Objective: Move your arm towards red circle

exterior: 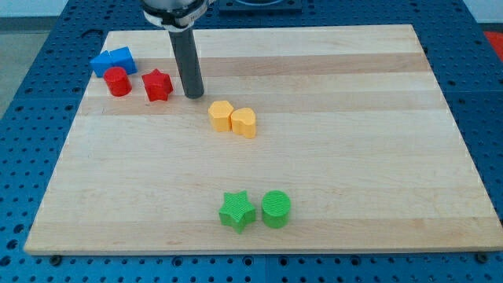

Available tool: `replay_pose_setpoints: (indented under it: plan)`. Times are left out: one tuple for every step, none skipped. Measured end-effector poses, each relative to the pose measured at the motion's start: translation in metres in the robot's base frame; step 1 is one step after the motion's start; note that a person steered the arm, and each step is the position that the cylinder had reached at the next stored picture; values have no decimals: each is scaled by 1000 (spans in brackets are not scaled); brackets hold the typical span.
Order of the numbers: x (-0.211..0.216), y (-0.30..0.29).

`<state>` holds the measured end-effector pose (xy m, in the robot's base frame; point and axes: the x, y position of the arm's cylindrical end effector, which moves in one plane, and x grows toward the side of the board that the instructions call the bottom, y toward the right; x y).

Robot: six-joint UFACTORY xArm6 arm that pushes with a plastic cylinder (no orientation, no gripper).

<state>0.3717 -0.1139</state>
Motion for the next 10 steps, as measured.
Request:
replay_pose_setpoints:
  plan:
    - [29, -51]
    - [38, -94]
    - [38, -121]
    - [36, -131]
    - [36, -146]
    - [36, -164]
    - [36, -179]
    - [35, -189]
    - [11, -189]
    - [0, -190]
